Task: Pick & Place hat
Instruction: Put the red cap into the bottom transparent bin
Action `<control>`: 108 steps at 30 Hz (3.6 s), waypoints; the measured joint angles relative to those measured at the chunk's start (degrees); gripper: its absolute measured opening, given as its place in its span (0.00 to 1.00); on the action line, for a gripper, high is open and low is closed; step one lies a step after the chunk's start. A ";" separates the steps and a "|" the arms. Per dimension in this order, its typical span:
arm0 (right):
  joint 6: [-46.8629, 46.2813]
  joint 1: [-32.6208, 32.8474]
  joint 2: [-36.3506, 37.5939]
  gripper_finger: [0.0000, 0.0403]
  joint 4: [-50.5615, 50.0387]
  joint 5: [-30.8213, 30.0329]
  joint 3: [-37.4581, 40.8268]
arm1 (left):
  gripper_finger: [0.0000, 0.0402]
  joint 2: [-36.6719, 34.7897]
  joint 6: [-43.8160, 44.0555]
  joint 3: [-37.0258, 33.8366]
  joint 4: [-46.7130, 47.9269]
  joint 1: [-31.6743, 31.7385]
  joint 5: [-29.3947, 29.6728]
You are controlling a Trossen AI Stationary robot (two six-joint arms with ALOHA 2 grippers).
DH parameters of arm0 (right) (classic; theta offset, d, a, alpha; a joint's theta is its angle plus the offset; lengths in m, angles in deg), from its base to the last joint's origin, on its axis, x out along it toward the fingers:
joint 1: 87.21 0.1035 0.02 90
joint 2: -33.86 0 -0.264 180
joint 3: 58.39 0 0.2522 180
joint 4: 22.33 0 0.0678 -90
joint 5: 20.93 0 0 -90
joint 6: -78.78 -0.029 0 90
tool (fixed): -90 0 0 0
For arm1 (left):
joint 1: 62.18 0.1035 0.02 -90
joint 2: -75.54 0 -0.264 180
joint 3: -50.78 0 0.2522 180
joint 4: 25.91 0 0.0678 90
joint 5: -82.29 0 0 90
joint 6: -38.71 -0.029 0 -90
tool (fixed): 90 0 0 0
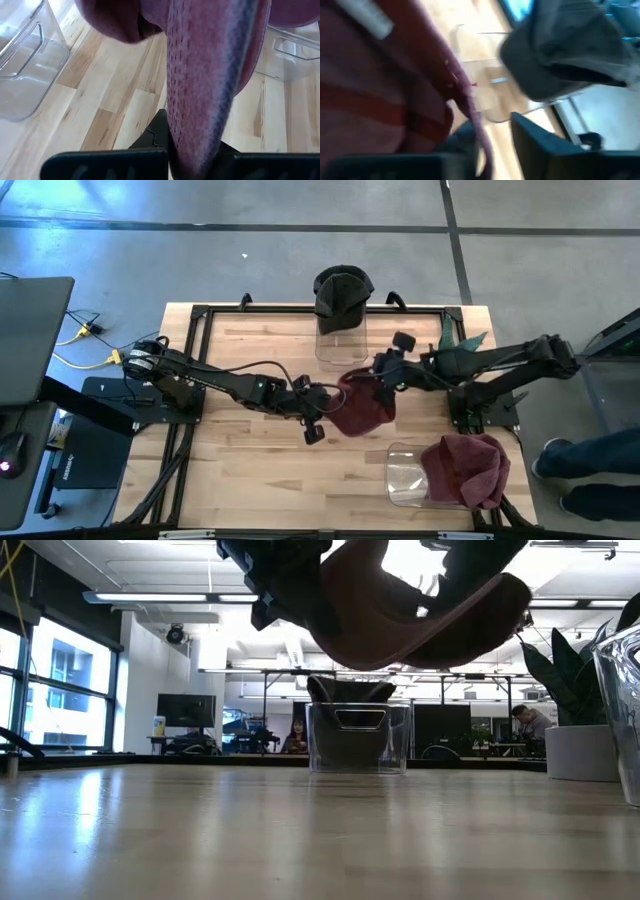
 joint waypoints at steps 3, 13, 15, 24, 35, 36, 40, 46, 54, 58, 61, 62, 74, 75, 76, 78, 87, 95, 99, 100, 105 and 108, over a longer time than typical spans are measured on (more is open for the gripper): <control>-0.01 -1.38 0.40 0.08 0.09 -3.61 0.00 | 0.00 0.00 1.36 0.00 -0.06 0.04 0.05; -2.31 -12.00 0.72 0.01 -0.42 -7.76 -0.02 | 0.00 7.70 7.72 0.00 -5.65 3.10 -9.12; -2.08 -13.94 0.66 0.02 -0.61 -7.27 -0.02 | 0.00 9.89 8.88 0.17 -7.92 4.77 -13.29; -0.27 -15.19 1.10 0.03 -6.31 -1.11 0.00 | 0.00 11.76 9.88 0.00 -7.47 10.15 -22.79; -9.74 -6.87 2.03 0.01 -6.60 19.27 -2.97 | 0.00 11.61 10.93 -0.07 -11.85 12.02 -23.58; -10.53 -5.76 1.90 0.01 -5.41 21.12 -2.40 | 0.00 11.61 10.95 -0.07 -12.64 12.02 -23.40; -12.60 -2.22 -0.65 0.00 -1.49 22.78 -0.07 | 0.00 11.58 11.10 -0.07 -15.27 11.96 -23.28; -14.70 -2.57 -7.73 0.00 -0.49 21.31 0.52 | 0.00 11.56 11.34 -0.07 -17.28 11.96 -23.17; -13.04 -5.56 -14.93 0.11 -1.12 27.34 0.48 | 0.00 11.56 10.80 -0.22 -16.80 11.98 -23.29; -11.72 -6.72 -12.58 0.26 -2.34 31.13 0.47 | 0.00 11.56 10.41 -0.20 -17.41 11.91 -23.33; -11.66 -7.24 -8.74 0.38 -3.09 35.50 0.50 | 0.00 11.47 10.25 -0.06 -18.01 11.91 -23.30; -11.71 -7.22 -7.26 0.42 -3.82 37.31 0.50 | 0.00 11.45 10.20 -0.04 -18.34 11.91 -23.37; -16.48 -6.45 4.19 0.56 -7.37 30.35 0.50 | 0.00 11.43 9.84 0.00 -19.05 11.97 -23.20; -16.44 -6.51 4.07 0.56 -8.06 29.49 0.50 | 0.00 11.43 9.86 0.00 -19.28 11.98 -23.15; -16.06 -6.53 3.71 0.55 -8.43 29.92 0.50 | 0.00 11.43 9.86 0.00 -19.57 11.98 -23.17; -14.76 -6.48 2.82 0.55 -8.16 33.19 0.50 | 0.00 11.43 9.84 0.00 -20.00 12.00 -23.18; -6.72 -6.45 -4.06 0.61 -9.92 25.29 0.50 | 0.00 11.43 9.84 0.00 -20.38 12.04 -22.79; -2.74 -5.87 -3.64 0.62 -17.13 33.44 -4.64 | 0.00 11.43 8.21 0.00 -21.04 11.95 -20.04; 1.90 -3.97 -2.93 0.62 -22.52 33.58 -7.87 | 0.00 11.43 7.83 0.00 -21.00 12.15 -19.61; 1.16 -3.15 -2.93 0.62 -24.19 32.39 -8.67 | 0.00 11.43 7.64 0.00 -20.85 12.13 -19.63; -1.93 1.98 -2.91 0.62 -27.96 28.56 -12.18 | 0.00 11.43 7.45 0.00 -20.59 11.93 -20.03; -3.37 4.99 -2.93 0.61 -25.70 25.25 -13.63 | 0.00 11.43 7.46 0.00 -20.45 11.98 -19.98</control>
